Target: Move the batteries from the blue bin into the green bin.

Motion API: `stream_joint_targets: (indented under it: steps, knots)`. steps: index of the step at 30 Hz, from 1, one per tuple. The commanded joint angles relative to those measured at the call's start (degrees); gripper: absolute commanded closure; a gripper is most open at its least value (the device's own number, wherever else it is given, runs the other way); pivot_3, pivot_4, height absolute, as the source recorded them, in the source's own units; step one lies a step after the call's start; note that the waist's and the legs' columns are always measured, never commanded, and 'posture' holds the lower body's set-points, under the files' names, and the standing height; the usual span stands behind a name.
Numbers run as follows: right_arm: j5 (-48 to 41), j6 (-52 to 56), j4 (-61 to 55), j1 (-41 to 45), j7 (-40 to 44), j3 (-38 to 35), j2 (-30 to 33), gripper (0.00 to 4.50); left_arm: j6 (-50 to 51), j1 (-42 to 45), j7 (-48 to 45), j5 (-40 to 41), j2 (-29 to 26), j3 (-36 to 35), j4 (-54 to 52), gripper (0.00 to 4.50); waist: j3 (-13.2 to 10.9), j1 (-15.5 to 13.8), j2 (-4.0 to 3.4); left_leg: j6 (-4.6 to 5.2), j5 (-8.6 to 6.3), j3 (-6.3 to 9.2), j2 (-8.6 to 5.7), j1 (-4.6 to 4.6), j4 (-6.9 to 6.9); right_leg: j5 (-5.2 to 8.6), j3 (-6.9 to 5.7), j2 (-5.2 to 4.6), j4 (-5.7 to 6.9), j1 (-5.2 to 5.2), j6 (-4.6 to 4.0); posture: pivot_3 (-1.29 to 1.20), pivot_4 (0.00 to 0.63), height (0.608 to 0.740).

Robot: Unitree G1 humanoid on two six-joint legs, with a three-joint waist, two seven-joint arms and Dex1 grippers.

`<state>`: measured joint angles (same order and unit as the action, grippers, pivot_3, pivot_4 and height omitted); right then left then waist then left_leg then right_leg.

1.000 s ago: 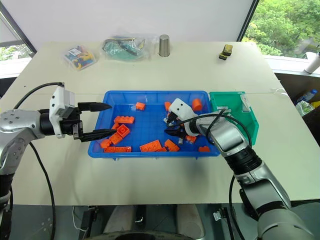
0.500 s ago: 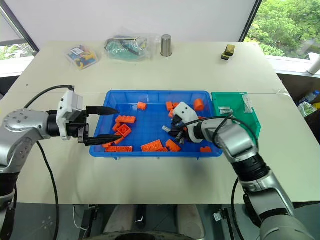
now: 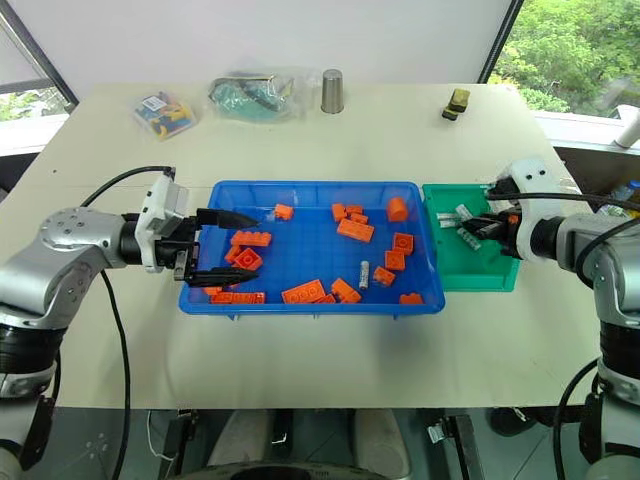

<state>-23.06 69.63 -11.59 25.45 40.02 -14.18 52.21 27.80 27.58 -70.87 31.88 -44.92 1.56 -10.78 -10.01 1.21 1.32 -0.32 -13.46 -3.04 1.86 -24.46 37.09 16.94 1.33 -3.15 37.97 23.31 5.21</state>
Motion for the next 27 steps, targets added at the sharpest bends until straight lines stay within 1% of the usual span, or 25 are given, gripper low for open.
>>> stream_joint_targets:
  steps: [1,2,3,4,7,10,12,13,14,17,20,23,27]
  knots:
    - [2.2,-5.2,1.1,0.1,-0.8,1.4,1.8,2.59,-1.4,1.3,-0.7,-0.5,0.2,-0.1,0.6,0.0,0.0,-0.1,0.0,0.0,0.0,0.01,0.0,0.0,0.0,0.0,0.0,0.03,0.0,0.0,0.0,0.0,0.15,0.739]
    - [2.4,-6.1,1.5,0.4,-0.6,2.0,2.1,2.19,-1.4,1.4,-0.8,-0.6,0.2,-0.1,0.6,0.0,0.0,-0.1,0.0,0.0,0.0,0.01,0.0,-0.01,0.0,0.0,0.0,0.03,0.0,0.02,0.0,0.0,0.15,0.739]
    - [2.4,-6.9,2.0,1.2,-0.2,2.6,2.5,1.59,-1.4,1.3,-0.8,-0.5,0.2,-0.3,0.5,0.0,0.0,-0.2,0.0,0.0,0.0,0.01,0.01,-0.02,0.0,0.0,0.0,0.03,0.0,0.02,0.01,0.0,0.15,0.739]
    - [2.4,-7.7,2.3,2.1,0.4,3.2,2.8,1.11,-1.4,1.1,-0.7,-0.5,0.1,-0.4,0.4,0.0,0.0,-0.3,-0.01,0.0,0.0,0.02,0.01,-0.03,0.0,0.0,0.0,0.03,-0.01,0.02,0.01,0.0,0.15,0.739]
    - [1.5,-10.8,2.9,7.4,3.8,5.9,3.5,1.11,-1.3,-0.2,-0.6,-0.3,-0.5,-1.2,-0.6,0.0,0.0,-0.1,-0.05,0.0,0.0,0.01,0.01,-0.03,0.02,0.01,0.02,0.01,-0.01,0.02,0.01,0.0,0.15,0.739]
    - [1.1,-14.2,3.5,13.8,9.4,11.6,3.3,1.11,-1.1,-1.2,-0.3,-0.2,-1.0,-1.7,-1.4,0.0,-0.1,0.0,-0.1,0.0,0.0,0.02,0.04,-0.02,0.0,0.01,0.03,0.03,0.01,0.04,0.01,0.0,0.15,0.739]
    - [0.6,-15.2,4.1,16.8,14.6,16.4,3.0,0.56,-1.0,-1.3,-0.2,-0.1,-1.3,-1.9,-1.8,0.0,-0.1,-0.1,-0.11,0.0,0.0,0.03,0.07,-0.02,-0.01,0.01,0.03,0.08,0.01,0.06,0.01,0.0,0.15,0.739]
    - [1.6,-17.2,4.1,17.6,17.1,19.5,3.1,0.21,-0.9,-1.4,-0.1,-0.1,-1.4,-2.0,-1.9,0.0,-0.1,-0.2,-0.1,0.0,0.0,0.04,0.09,-0.03,0.0,0.01,0.03,0.1,0.01,0.06,0.0,0.0,0.15,0.739]
    - [3.4,-20.0,4.4,18.2,19.4,22.8,3.2,0.05,-0.8,-1.3,0.0,0.0,-1.4,-2.0,-2.0,0.0,-0.1,-0.2,-0.1,0.0,0.0,0.05,0.1,-0.03,0.0,0.01,0.03,0.12,0.0,0.05,0.0,0.0,0.15,0.739]
    - [10.1,-29.3,6.8,19.1,25.8,32.4,3.4,0.05,-0.5,-1.6,0.5,0.1,-1.5,-2.0,-2.9,0.0,-0.1,-0.6,-0.09,0.0,0.0,0.06,0.08,-0.05,0.04,0.01,0.03,0.09,-0.01,0.03,0.0,0.0,0.15,0.739]
    - [14.8,-37.4,9.0,18.8,30.9,38.3,3.7,0.05,0.1,-1.9,1.1,0.4,-1.6,-2.3,-4.1,0.0,-0.1,-0.6,-0.09,0.0,0.0,0.03,0.02,-0.08,0.07,0.01,0.02,0.01,0.0,0.04,-0.01,0.0,0.15,0.739]
    - [17.8,-41.6,13.6,19.5,32.2,40.9,0.7,0.05,0.5,-3.2,1.7,0.9,-2.0,-2.9,-5.8,0.0,-0.1,-0.4,-0.09,0.0,0.0,0.0,0.01,-0.08,0.1,0.01,0.02,-0.02,0.0,0.04,0.01,0.0,0.15,0.739]
    - [20.0,-44.4,16.1,19.3,34.5,41.5,-0.9,0.05,1.1,-4.2,2.9,1.0,-2.4,-3.8,-7.0,0.0,-0.1,-0.4,-0.09,-0.01,0.0,0.02,0.03,-0.06,0.09,0.01,0.01,0.02,0.07,0.07,0.01,0.0,0.15,0.739]
